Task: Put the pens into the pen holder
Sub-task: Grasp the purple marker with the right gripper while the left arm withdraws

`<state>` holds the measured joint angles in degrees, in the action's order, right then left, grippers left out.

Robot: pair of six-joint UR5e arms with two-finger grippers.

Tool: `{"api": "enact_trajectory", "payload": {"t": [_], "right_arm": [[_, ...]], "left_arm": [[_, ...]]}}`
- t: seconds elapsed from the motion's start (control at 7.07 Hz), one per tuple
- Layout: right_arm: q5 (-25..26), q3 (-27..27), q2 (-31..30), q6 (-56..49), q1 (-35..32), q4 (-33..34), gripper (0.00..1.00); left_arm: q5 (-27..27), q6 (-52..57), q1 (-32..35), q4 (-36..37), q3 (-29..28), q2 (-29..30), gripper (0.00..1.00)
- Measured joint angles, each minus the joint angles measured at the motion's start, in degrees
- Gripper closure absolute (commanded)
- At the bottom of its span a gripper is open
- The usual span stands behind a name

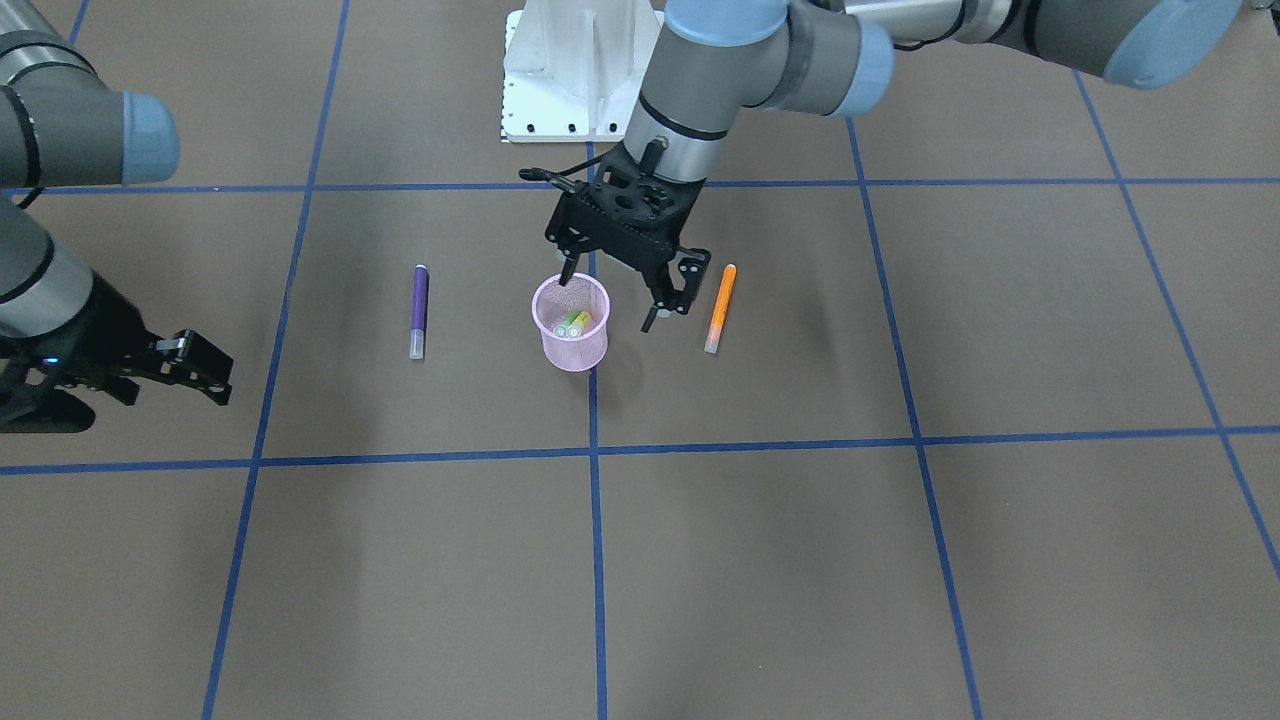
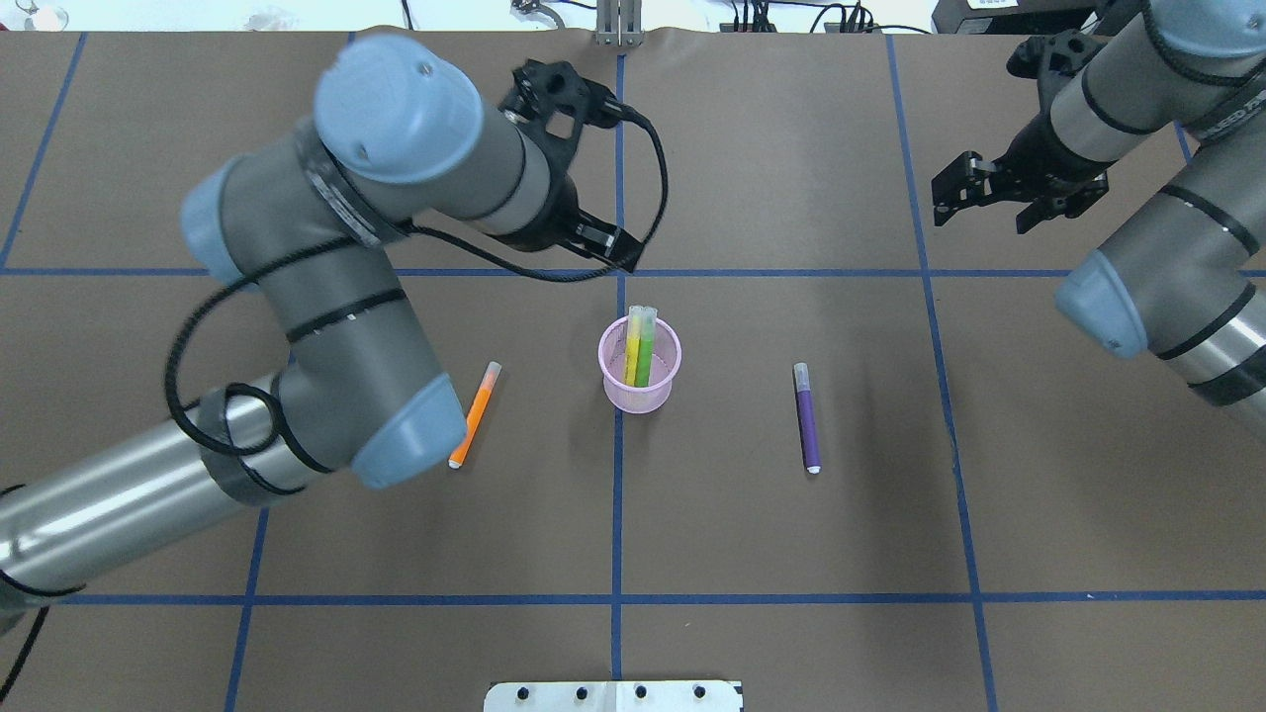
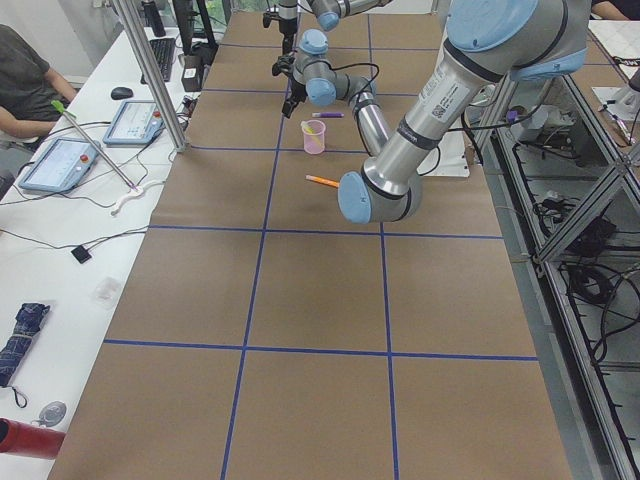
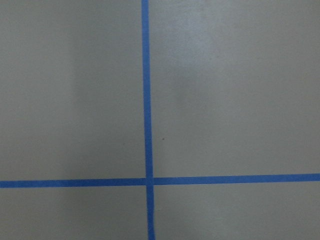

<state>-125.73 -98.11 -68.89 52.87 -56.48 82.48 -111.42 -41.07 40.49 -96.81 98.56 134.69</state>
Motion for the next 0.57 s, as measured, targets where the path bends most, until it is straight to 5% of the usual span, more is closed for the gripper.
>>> {"api": "enact_trajectory", "payload": {"t": [0.28, 0.57], "right_arm": [[0.48, -0.53, 1.38, 10.97, 6.40, -3.53, 0.03], [0.99, -0.61, 1.81, 16.08, 12.64, -3.91, 0.07]], "left_arm": [[-9.58, 9.21, 9.25, 6.43, 5.06, -7.68, 0.02], [-13.08, 18.31, 15.49, 7.41, 7.45, -14.68, 0.02]]}}
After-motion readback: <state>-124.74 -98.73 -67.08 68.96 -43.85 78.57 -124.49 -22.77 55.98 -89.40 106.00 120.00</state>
